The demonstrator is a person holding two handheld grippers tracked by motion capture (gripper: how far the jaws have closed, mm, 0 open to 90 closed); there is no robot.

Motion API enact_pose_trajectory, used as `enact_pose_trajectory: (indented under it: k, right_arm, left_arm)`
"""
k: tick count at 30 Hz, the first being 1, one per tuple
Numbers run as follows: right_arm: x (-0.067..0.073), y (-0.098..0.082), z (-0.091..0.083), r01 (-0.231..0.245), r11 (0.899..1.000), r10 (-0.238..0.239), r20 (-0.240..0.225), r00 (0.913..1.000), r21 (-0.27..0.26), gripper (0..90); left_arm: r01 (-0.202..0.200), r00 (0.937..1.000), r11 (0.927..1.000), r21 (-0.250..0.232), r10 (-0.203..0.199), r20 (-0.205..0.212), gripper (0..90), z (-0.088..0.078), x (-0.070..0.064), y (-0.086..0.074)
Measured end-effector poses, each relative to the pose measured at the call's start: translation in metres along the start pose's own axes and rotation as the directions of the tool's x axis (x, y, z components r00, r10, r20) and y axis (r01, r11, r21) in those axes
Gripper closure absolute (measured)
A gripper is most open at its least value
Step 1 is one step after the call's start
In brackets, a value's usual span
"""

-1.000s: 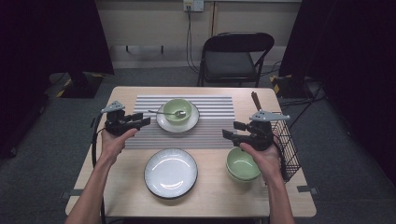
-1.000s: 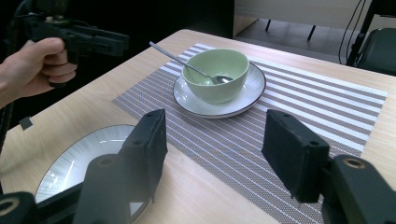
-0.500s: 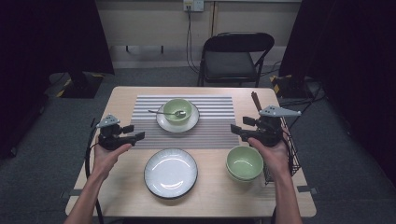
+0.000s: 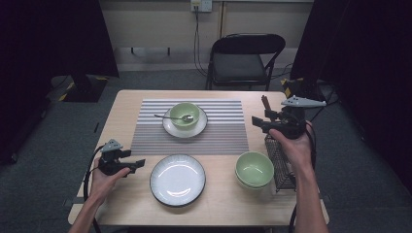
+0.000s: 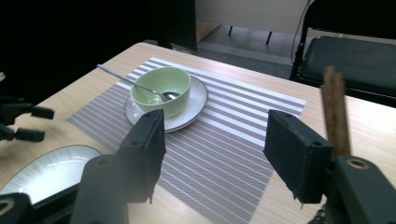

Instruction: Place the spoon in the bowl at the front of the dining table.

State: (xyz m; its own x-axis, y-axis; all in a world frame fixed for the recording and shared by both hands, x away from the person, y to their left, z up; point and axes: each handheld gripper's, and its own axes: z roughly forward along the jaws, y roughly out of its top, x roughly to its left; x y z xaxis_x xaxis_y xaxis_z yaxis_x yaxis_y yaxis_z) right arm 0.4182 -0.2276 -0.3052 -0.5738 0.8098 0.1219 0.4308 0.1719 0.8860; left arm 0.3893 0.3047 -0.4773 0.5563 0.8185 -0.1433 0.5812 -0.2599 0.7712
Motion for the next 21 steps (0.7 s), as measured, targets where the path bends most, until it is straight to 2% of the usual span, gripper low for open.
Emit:
enact_pose_trajectory:
  k: [2,3,6,9,10,12,13,15,16,21]
  right_arm:
    - [-0.004,0.003,-0.001,-0.001,1.0,0.001,0.013,0.9999,-0.004,38.1]
    - [-0.005,0.003,-0.002,0.005,1.0,-0.004,0.022,0.9997,-0.007,37.5]
    - [-0.011,0.004,-0.002,0.001,1.0,-0.001,0.038,0.9993,-0.008,37.5]
    - [-0.018,0.003,-0.001,-0.005,1.0,0.005,0.052,0.9986,0.002,37.5]
    - [-0.02,0.002,-0.001,-0.009,1.0,0.009,0.056,0.9984,0.003,37.5]
    - [-0.021,0.002,-0.001,-0.012,1.0,0.012,0.057,0.9983,0.002,37.5]
    - [-0.024,0.0,0.0,-0.013,1.0,0.012,0.062,0.998,0.004,37.6]
    - [-0.027,-0.001,0.001,-0.022,1.0,0.021,0.063,0.9978,0.016,37.7]
    - [-0.027,-0.002,0.002,-0.019,1.0,0.018,0.067,0.9976,0.021,37.7]
    - [-0.032,-0.004,0.003,-0.03,0.999,0.028,0.085,0.996,0.021,37.7]
  left_arm:
    - [-0.007,0.9998,0.9997,0.022,0.008,-0.016,20.6,0.002,0.001,-0.009]
    - [0.009,0.9996,0.9996,0.026,-0.008,-0.025,20.6,0.004,0.001,-0.011]
    - [-0.013,0.9997,0.9991,0.041,0.013,-0.022,20.9,0.006,0.002,-0.014]
    - [-0.038,0.9989,0.9965,0.075,0.04,-0.023,20.6,0.008,0.0,-0.017]
    - [-0.058,0.9966,0.9957,0.073,0.062,-0.054,20.6,0.01,-0.004,-0.019]
    - [-0.068,0.9953,0.995,0.073,0.073,-0.064,20.6,0.01,-0.005,-0.02]
    - [-0.092,0.9926,0.9929,0.075,0.097,-0.073,20.5,0.01,-0.006,-0.021]
    - [-0.095,0.9907,0.9938,0.057,0.1,-0.092,19.5,0.011,-0.008,-0.023]
    - [-0.115,0.9871,0.991,0.069,0.122,-0.104,19.3,0.011,-0.009,-0.023]
    - [-0.112,0.9877,0.9912,0.07,0.119,-0.102,18.4,0.012,-0.009,-0.023]
